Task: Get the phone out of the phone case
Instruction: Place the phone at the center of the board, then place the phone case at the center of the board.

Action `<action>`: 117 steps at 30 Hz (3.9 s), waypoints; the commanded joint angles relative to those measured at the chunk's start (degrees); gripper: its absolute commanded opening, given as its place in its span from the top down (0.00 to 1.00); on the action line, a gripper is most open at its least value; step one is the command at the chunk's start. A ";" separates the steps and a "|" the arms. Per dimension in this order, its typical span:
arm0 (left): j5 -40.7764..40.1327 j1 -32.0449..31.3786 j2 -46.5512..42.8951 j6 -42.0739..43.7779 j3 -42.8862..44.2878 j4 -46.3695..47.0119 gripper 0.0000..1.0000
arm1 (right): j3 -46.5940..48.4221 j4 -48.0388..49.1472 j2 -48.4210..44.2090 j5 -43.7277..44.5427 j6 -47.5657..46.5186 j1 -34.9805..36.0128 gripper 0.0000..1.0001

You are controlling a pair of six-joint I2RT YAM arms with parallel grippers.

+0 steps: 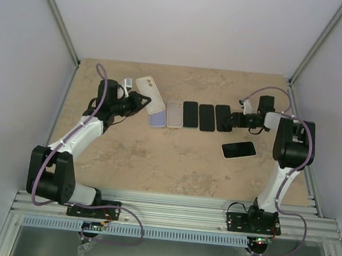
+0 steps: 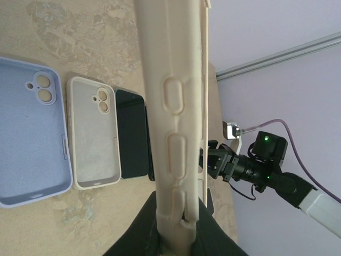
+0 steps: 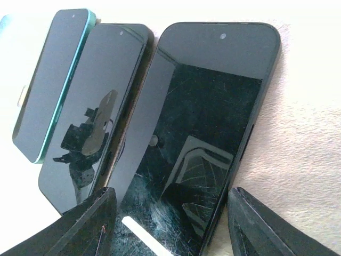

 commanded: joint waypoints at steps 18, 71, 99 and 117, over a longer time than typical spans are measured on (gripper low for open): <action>9.55 4.02 6.46 28.33 8.98 -18.88 1.00 | -2.37 -5.96 -12.70 -3.55 -5.29 -1.48 0.13; 18.84 16.18 47.87 53.23 35.60 -44.59 1.00 | -17.44 -0.60 -31.11 -1.99 -8.78 -2.91 0.02; 13.50 12.53 48.01 50.15 36.43 -42.41 0.72 | -17.12 -0.77 -30.23 -3.19 -8.47 -2.93 0.02; -4.39 12.20 33.71 48.24 31.01 -38.36 0.12 | -16.59 -3.35 -36.62 -3.12 -10.94 -2.91 0.02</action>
